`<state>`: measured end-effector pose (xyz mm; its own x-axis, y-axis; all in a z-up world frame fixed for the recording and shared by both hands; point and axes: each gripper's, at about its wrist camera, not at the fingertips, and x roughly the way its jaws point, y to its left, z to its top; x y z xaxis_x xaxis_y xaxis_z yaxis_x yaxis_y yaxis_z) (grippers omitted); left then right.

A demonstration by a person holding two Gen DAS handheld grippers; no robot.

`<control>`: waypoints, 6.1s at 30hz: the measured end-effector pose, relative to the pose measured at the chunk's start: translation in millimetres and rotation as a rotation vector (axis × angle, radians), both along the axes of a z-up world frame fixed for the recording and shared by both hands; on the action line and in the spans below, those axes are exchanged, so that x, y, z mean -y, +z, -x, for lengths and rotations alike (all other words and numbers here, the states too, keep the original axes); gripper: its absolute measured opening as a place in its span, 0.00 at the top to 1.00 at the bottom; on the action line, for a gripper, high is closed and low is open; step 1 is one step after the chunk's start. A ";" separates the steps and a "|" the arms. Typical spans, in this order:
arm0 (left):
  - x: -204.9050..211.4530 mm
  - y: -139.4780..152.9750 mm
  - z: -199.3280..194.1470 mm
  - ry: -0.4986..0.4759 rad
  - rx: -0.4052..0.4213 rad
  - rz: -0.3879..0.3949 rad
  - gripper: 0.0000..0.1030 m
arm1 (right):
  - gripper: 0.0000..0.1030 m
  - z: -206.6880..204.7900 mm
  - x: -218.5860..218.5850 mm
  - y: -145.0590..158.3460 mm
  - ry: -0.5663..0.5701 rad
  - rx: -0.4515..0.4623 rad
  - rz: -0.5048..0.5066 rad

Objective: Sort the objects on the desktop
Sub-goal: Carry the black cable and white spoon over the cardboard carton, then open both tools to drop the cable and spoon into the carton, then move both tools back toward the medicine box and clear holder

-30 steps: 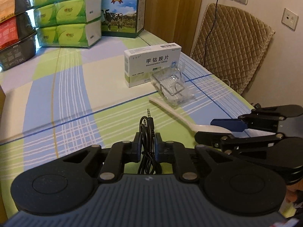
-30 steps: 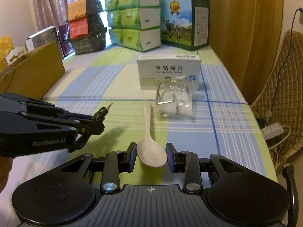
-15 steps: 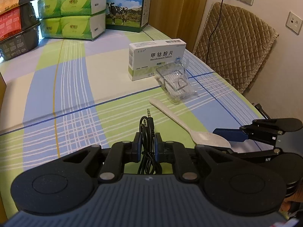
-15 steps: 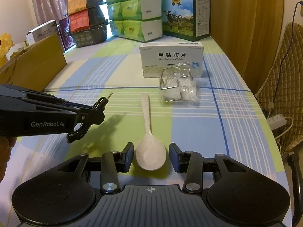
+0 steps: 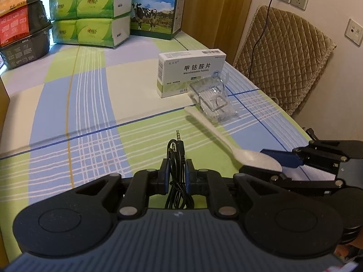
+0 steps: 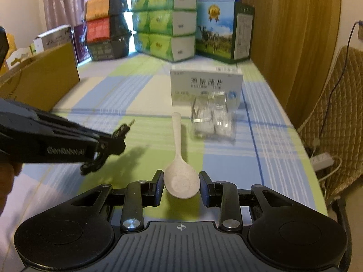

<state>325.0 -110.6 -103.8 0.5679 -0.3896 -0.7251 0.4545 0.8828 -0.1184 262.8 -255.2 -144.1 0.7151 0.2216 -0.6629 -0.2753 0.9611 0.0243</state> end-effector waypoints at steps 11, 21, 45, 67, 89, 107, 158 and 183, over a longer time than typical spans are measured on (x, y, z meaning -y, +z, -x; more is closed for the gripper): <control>-11.0 27.4 19.5 0.048 0.048 0.038 0.90 | 0.71 25.5 -7.9 27.7 -0.045 0.072 -0.051; -28.6 72.3 69.1 0.078 0.102 0.081 0.90 | 0.71 85.9 -11.9 50.5 -0.133 0.072 -0.105; -155.5 184.5 194.3 0.240 0.239 0.056 0.90 | 0.71 181.9 -130.6 156.1 0.064 0.184 -0.167; -257.4 204.4 230.8 0.380 0.255 -0.002 0.90 | 0.71 191.1 -216.9 168.6 0.220 0.185 -0.177; -316.5 195.8 151.3 0.433 0.176 -0.048 0.90 | 0.71 118.4 -282.4 158.6 0.283 0.127 -0.200; -342.9 179.3 75.5 0.457 0.101 -0.032 0.90 | 0.71 41.2 -316.0 141.7 0.292 0.090 -0.223; -306.7 185.1 161.2 0.529 0.163 0.104 0.16 | 0.06 106.4 -208.6 150.8 0.190 0.104 -0.270; -162.2 187.5 179.2 0.319 0.216 0.138 0.02 | 0.02 160.4 -41.0 143.2 -0.077 0.100 -0.218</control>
